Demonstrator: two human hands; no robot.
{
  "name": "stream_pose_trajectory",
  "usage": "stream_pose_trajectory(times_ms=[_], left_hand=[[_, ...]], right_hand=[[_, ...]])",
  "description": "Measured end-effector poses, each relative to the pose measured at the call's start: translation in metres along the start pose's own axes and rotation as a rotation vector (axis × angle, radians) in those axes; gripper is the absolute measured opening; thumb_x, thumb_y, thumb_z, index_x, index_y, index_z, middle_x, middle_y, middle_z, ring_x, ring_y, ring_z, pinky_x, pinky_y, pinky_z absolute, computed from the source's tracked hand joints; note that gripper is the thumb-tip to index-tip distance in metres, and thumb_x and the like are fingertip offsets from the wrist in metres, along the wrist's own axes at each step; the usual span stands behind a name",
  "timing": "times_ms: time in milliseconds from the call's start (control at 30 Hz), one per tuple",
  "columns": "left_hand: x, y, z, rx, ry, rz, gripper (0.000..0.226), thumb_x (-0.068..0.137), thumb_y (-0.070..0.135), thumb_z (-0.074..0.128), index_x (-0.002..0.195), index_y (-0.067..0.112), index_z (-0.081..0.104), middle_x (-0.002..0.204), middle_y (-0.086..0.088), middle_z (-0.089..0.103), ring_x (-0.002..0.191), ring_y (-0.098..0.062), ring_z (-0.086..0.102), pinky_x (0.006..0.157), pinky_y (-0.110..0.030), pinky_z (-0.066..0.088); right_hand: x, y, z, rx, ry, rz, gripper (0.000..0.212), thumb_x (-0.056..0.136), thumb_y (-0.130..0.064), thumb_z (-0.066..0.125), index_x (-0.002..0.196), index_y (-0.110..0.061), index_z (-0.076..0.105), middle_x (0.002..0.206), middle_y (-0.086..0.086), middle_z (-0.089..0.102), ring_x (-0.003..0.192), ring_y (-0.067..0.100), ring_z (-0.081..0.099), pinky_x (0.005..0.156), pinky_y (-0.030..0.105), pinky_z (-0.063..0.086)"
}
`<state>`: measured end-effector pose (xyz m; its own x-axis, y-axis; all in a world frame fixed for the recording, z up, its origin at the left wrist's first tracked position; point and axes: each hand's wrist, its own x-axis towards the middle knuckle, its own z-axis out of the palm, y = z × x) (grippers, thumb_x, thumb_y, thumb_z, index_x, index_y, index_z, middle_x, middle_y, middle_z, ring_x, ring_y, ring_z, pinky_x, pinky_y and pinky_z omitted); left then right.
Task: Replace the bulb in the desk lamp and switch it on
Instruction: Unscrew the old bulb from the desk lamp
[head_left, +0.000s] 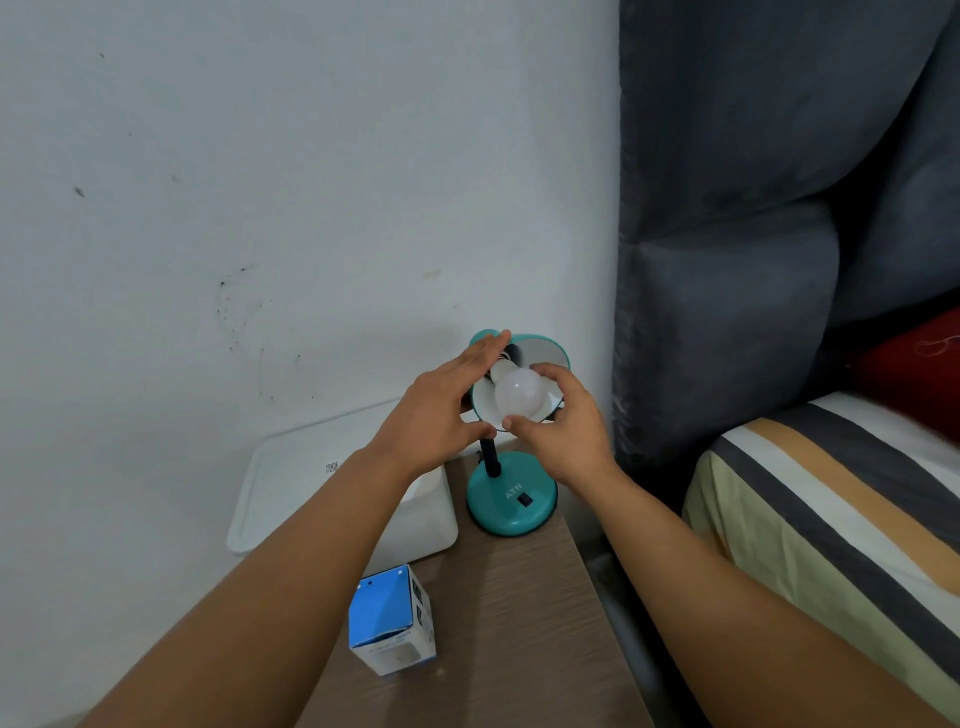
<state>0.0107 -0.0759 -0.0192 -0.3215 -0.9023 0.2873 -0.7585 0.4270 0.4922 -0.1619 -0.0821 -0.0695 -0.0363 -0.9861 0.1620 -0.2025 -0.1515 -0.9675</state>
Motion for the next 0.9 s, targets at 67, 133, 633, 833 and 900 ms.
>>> stream_pose_trajectory(times_ms=[67,133,633,833,900], left_hand=[[-0.0010,-0.0009,-0.0004,-0.007,0.000,-0.001,0.110,0.076,0.006,0.085,0.155,0.049,0.023,0.160,0.015,0.037,0.136,-0.007,0.050,0.107,-0.031,0.050],[-0.0016,-0.0012,-0.0005,-0.009,0.005,0.003,0.109,0.076,0.006,0.085,0.155,0.049,0.023,0.161,0.013,0.036,0.138,-0.008,0.049,0.107,-0.031,0.050],[-0.0009,0.0000,0.0002,-0.034,0.006,-0.004,0.110,0.076,0.005,0.085,0.152,0.055,0.022,0.161,0.013,0.038,0.134,-0.011,0.053,0.105,-0.035,0.053],[-0.0007,0.0004,0.0011,-0.032,0.005,0.008,0.109,0.076,0.005,0.085,0.155,0.050,0.024,0.161,0.013,0.038,0.133,-0.011,0.054,0.104,-0.034,0.053],[-0.0010,0.0004,0.0010,-0.037,0.004,0.005,0.109,0.076,0.005,0.085,0.155,0.049,0.025,0.161,0.012,0.037,0.134,-0.011,0.054,0.105,-0.035,0.053]], right_hand=[[-0.0012,0.0020,0.0018,0.015,-0.013,-0.023,0.064,0.071,-0.014,0.081,0.123,-0.037,0.050,0.111,-0.023,0.053,0.110,0.017,0.056,0.092,0.042,0.054],[-0.0025,0.0042,0.0038,0.030,-0.019,-0.001,0.071,0.070,-0.021,0.083,0.129,-0.036,0.046,0.117,-0.016,0.053,0.112,0.019,0.056,0.092,0.042,0.054],[-0.0005,0.0074,0.0051,0.076,-0.001,0.039,0.080,0.067,-0.038,0.085,0.135,-0.036,0.044,0.130,-0.008,0.052,0.116,0.019,0.055,0.094,0.042,0.053],[-0.0002,0.0006,0.0028,0.014,0.023,0.071,0.060,0.072,-0.051,0.080,0.122,-0.026,0.059,0.114,-0.006,0.063,0.104,0.017,0.061,0.085,0.033,0.054],[0.0000,0.0004,0.0023,0.055,0.023,0.068,0.060,0.071,-0.038,0.084,0.123,-0.031,0.056,0.117,-0.008,0.059,0.107,0.017,0.059,0.088,0.036,0.054]])
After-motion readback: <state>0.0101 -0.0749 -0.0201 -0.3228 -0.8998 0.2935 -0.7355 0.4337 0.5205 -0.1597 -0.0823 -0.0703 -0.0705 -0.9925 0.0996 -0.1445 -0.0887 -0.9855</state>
